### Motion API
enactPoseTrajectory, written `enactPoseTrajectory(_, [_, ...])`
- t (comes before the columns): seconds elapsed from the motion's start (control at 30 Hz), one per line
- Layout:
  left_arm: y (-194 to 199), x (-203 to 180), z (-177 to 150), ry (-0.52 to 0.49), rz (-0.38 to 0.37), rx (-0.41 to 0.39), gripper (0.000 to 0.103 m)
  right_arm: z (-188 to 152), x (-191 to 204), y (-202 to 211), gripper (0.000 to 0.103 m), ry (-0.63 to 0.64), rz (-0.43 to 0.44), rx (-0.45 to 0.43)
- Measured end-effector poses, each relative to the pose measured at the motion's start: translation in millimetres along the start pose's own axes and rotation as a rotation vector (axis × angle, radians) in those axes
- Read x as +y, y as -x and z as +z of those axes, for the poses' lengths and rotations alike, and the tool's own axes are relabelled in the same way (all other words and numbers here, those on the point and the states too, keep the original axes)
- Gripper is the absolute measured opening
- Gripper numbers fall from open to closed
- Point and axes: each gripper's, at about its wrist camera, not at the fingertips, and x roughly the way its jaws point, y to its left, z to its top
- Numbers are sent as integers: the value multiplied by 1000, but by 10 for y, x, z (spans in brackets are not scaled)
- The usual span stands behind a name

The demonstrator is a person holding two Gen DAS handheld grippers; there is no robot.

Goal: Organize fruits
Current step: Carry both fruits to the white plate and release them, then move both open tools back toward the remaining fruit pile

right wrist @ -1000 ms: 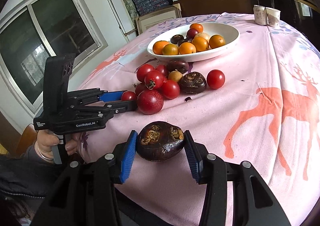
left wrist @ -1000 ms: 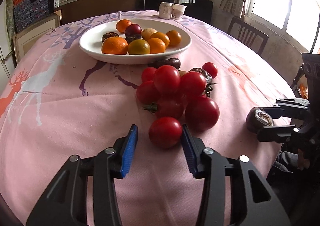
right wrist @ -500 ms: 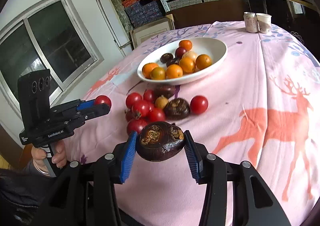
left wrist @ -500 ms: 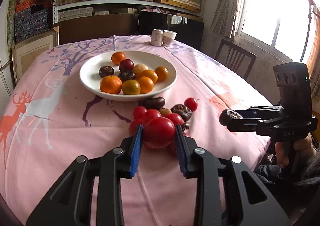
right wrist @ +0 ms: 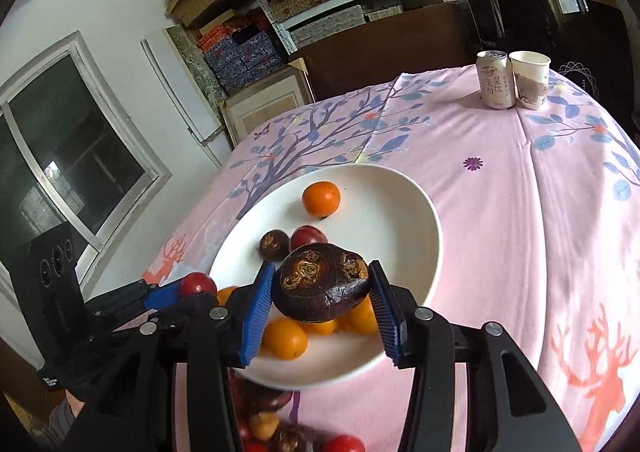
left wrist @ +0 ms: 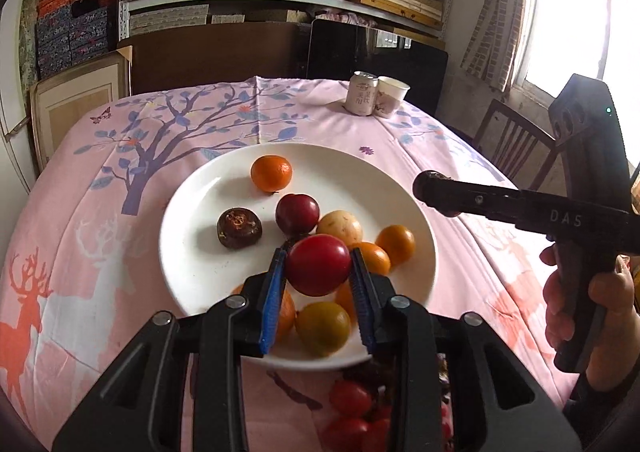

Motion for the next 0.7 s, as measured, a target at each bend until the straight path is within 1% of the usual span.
enactPoseTrajectory(0.03, [-77,53,30,18,6,16,36,39,-25,-62,50,-7,-4,0])
enactPoseTrajectory(0.07, [-125,107,39,44,5,27,40,62,-40,-99,57,-17,-8,-1])
enactPoseTrajectory(0.13, [-108,187,21,79,-14,17,54,43,-36,-91,58,-16,-2,-13])
enactPoseTrajectory(0.17, [-60,198,-5,80,-9,1,57,15,-16,-67,58,1,-6,-17])
enactPoseTrajectory(0.2, [0,198,-42,71,2,-14,62,-29,12,-36,58,24,-24,-21])
enactPoseTrajectory(0.27, [124,180,-128,56,0,-27,64,-136,55,50,58,54,-37,-23])
enactPoseTrajectory(0.37, [301,100,-359,24,-17,-11,64,-356,50,221,59,64,-29,-31])
enactPoseTrajectory(0.53, [575,-236,-845,-91,-41,18,64,-750,-40,414,60,43,-31,-37])
enactPoseTrajectory(0.6, [626,-388,-1029,-149,-31,29,64,-895,-95,438,61,19,-31,-26])
enactPoseTrajectory(0.63, [642,-457,-1111,-176,-10,31,64,-958,-120,443,61,3,-26,-16])
enactPoseTrajectory(0.7, [654,-517,-1232,-198,1,37,64,-1061,-161,464,61,-25,-7,-3])
